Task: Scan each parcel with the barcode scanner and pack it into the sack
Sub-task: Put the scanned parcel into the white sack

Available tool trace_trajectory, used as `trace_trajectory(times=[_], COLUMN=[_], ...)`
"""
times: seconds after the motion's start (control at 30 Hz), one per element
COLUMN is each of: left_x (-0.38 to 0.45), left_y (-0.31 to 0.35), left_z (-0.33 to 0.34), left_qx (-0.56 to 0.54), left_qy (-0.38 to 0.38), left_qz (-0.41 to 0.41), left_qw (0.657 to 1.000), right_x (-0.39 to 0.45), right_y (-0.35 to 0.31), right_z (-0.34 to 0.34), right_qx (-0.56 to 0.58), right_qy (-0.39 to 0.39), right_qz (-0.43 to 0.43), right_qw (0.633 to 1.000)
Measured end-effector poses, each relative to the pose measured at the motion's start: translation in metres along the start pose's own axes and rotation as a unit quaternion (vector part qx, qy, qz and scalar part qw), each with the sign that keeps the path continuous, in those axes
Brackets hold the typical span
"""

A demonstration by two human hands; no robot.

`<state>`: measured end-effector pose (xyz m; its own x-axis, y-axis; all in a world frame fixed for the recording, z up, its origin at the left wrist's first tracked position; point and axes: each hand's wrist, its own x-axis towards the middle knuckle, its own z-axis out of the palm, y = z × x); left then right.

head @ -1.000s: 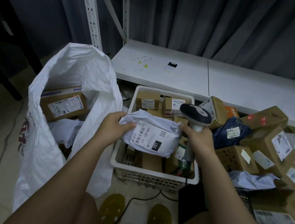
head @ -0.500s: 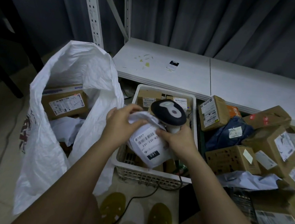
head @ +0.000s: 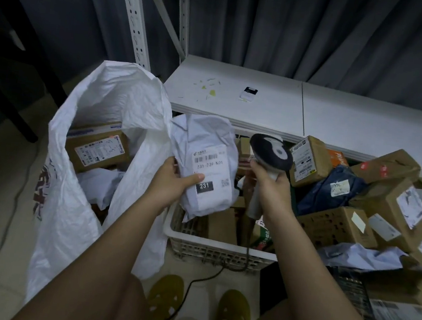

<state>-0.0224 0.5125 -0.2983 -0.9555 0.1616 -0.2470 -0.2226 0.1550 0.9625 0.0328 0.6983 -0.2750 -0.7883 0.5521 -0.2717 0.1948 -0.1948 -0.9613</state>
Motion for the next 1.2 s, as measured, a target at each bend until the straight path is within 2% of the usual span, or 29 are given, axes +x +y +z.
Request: trace_trajectory(times=[0.2,0.4,0.6,0.93,1.0,1.1,1.13,1.2], left_x=[0.006,0.005,0.007,0.006,0.001,-0.011,-0.016,-0.027], left_y=[0.0,0.001,-0.002,-0.003,-0.001,0.007,0.009,0.01], left_z=[-0.006,-0.01,-0.012,-0.021,-0.031,-0.056,-0.066,-0.087], left_qx=[-0.093,-0.07,-0.062,-0.054,-0.07,-0.096,-0.09,-0.01], left_qy=[0.063,0.07,0.078,0.088,0.122,0.215,0.247,0.302], left_qz=[-0.014,-0.002,-0.006,0.003,0.023,0.078,0.093,0.117], left_qw=[0.994,0.995,0.995,0.995,0.99,0.969,0.96,0.946], right_x=[-0.017,-0.028,-0.03,-0.028,-0.027,-0.023,-0.022,-0.023], right_y=[0.001,0.001,0.004,0.002,0.001,-0.001,-0.002,-0.005], right_z=[-0.008,-0.009,-0.007,-0.006,0.003,0.024,0.032,0.047], right_qx=[-0.138,-0.168,-0.198,-0.146,-0.132,-0.094,-0.081,-0.067], right_qy=[-0.19,-0.267,-0.259,-0.261,-0.246,-0.201,-0.189,-0.181], right_qz=[-0.015,-0.051,-0.072,-0.097,-0.092,-0.071,-0.066,-0.056], right_qw=[0.972,0.948,0.943,0.949,0.956,0.973,0.976,0.98])
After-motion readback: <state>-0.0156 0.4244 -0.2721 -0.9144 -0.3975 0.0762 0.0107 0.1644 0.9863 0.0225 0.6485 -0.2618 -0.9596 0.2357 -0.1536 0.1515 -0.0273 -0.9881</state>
